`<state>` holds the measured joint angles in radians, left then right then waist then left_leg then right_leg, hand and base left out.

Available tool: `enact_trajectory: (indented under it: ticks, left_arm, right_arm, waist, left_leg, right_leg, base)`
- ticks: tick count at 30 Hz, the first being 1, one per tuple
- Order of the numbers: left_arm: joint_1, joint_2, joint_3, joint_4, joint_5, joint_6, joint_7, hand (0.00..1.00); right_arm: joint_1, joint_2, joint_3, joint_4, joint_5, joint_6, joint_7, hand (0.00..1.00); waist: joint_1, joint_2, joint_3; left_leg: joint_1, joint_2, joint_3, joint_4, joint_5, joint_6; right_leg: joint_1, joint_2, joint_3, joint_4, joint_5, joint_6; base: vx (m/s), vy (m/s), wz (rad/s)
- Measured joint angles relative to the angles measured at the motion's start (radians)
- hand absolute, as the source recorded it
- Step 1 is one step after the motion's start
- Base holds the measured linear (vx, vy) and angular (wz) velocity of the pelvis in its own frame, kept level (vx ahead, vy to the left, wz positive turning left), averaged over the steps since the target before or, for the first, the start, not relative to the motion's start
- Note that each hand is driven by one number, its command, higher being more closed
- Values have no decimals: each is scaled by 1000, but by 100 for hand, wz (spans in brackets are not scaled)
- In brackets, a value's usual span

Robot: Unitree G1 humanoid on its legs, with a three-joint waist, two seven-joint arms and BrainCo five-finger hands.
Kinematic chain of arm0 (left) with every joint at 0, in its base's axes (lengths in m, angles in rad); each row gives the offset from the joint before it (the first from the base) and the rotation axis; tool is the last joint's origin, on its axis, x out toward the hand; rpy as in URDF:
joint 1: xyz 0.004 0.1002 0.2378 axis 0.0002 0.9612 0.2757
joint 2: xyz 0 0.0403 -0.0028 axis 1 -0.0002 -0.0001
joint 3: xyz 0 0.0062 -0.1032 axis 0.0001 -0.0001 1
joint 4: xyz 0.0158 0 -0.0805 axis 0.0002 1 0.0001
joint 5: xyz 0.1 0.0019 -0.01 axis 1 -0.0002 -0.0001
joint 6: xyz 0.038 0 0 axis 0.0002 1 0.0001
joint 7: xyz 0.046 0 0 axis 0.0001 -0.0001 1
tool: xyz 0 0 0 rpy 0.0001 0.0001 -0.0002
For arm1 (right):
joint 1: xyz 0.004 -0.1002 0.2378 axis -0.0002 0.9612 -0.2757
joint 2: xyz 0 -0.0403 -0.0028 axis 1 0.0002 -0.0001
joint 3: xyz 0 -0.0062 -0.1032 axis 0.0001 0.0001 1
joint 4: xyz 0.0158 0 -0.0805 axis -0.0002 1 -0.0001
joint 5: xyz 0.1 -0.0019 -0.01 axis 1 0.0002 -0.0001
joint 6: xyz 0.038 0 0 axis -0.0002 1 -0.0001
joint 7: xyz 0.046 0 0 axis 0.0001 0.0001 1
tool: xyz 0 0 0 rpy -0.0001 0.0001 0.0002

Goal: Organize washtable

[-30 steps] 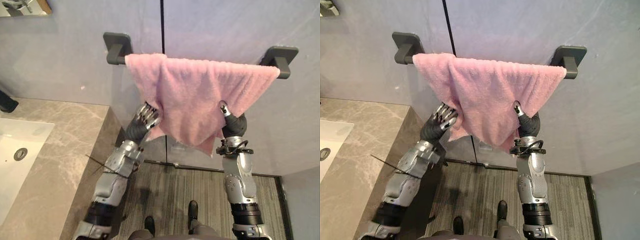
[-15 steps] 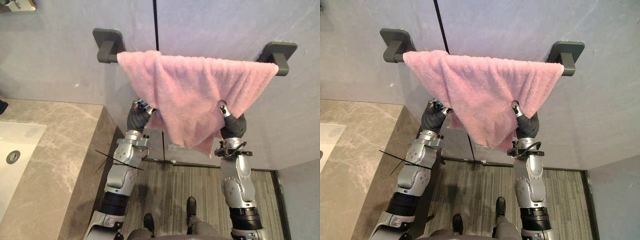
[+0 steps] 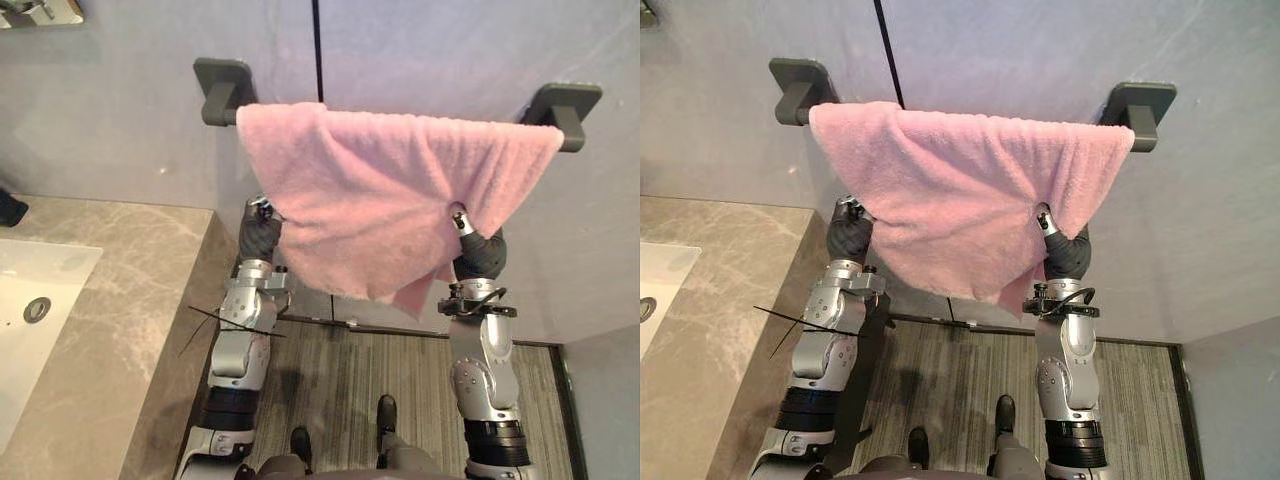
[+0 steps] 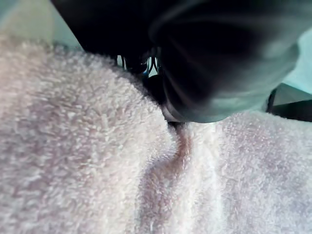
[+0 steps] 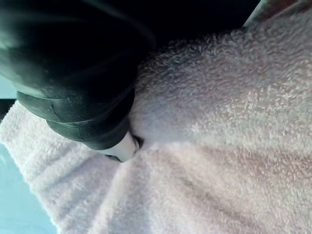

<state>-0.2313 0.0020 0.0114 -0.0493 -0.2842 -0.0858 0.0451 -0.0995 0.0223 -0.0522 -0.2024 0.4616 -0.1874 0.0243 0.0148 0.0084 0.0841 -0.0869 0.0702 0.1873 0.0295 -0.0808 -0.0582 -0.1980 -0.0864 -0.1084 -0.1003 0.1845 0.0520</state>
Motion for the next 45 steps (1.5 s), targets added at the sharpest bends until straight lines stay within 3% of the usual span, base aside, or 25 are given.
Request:
enact_trajectory:
  ticks: [14,15,16,17,28,33,37,41,43,45]
  left_arm:
    - [67,-39,26,-35,24,0,3,100]
    - [67,-39,26,-35,25,0,2,100]
    - [68,-39,27,-35,30,0,2,100]
    - [75,-39,30,-38,33,0,2,0]
    - [156,-41,74,-40,90,5,-2,0]
    - [242,-73,70,-41,152,22,-15,0]
    - [301,-74,66,-41,200,34,-26,0]
    - [454,-72,30,-30,217,46,-84,0]
    - [491,-71,30,3,218,46,-93,0]
    - [567,-62,29,51,217,67,-147,0]
  right_arm:
    - [25,14,-10,-15,-1,23,1,100]
    - [25,17,-10,-15,-1,23,1,0]
    - [25,19,-10,-15,-1,24,1,0]
    - [26,21,-11,-15,-1,29,1,0]
    - [76,28,-56,6,-32,49,3,0]
    - [224,45,-46,80,-46,134,2,0]
    - [277,44,-48,81,-78,155,3,0]
    - [390,41,-23,172,-115,188,45,0]
    - [429,40,5,192,-120,197,46,0]
    - [502,25,78,172,-187,214,90,0]
  waist:
    - [1,-1,1]
    - [2,-1,1]
    - [2,-1,1]
    - [1,-1,1]
    - [2,-1,1]
    - [6,-1,1]
    - [3,-1,0]
    - [8,-6,-19]
    - [9,-4,-24]
    - [6,-2,-35]
  left_leg:
    - [30,-1,5,-17,0,0]
    - [30,-1,5,-17,0,0]
    - [30,-1,5,-17,0,0]
    - [31,-1,6,-17,0,0]
    - [45,0,5,-18,0,0]
    - [51,0,6,-17,-1,1]
    - [60,2,7,-13,-1,0]
    - [70,10,7,7,-17,-1]
    - [75,15,7,11,-18,-3]
    - [105,29,8,21,-30,-13]
  right_leg:
    - [20,1,0,0,-3,3]
    - [20,1,0,0,-3,3]
    - [20,1,0,0,-3,3]
    - [20,1,0,0,-3,3]
    - [34,1,-3,0,-3,3]
    - [40,0,-3,0,-3,3]
    - [51,2,-3,0,-3,3]
    - [74,6,-8,-1,-10,3]
    - [80,10,-11,0,-12,2]
    - [112,21,-16,0,-28,1]
  base:
    - [0,0,0]
    - [0,0,0]
    - [0,0,0]
    - [0,0,0]
    - [0,0,0]
    - [0,0,0]
    - [-11,-6,0]
    - [-35,-18,0]
    - [0,0,0]
    - [36,-29,-1]
